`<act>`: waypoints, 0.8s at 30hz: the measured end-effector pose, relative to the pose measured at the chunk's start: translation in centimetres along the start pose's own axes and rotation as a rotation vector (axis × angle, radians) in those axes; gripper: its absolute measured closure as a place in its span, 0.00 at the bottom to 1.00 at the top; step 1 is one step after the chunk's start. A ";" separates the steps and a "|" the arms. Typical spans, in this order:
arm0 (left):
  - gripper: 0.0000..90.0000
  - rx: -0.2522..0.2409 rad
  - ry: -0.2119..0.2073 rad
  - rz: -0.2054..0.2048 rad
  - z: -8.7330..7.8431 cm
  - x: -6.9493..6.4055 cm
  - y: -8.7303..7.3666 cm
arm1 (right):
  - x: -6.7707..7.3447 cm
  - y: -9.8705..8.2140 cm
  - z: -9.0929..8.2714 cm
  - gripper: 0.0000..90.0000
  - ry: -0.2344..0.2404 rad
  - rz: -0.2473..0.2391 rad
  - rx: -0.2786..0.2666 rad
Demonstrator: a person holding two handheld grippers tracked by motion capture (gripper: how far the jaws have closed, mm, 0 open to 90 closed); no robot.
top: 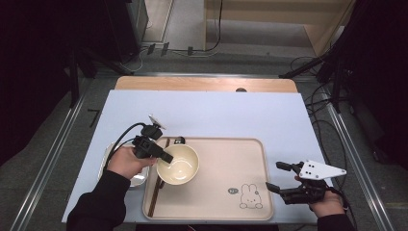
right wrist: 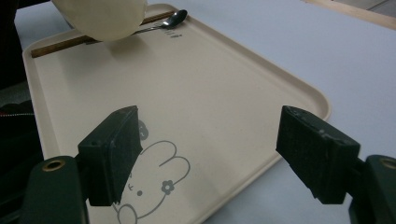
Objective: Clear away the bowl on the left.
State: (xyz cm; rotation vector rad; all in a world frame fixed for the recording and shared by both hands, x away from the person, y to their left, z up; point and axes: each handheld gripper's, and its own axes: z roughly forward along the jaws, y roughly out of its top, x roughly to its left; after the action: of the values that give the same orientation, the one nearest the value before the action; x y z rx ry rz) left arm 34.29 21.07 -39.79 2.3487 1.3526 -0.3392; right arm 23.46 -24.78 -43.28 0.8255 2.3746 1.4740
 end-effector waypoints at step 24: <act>0.92 0.082 0.011 0.049 3.4 -0.6 0.8 | 0.1 0.0 -0.1 0.25 0.008 -0.006 0.004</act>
State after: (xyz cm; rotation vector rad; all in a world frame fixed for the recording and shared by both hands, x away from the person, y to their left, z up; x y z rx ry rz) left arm 34.67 18.66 -42.36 2.4500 1.3065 -0.3736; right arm 23.36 -24.79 -43.26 0.8146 2.3847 1.4730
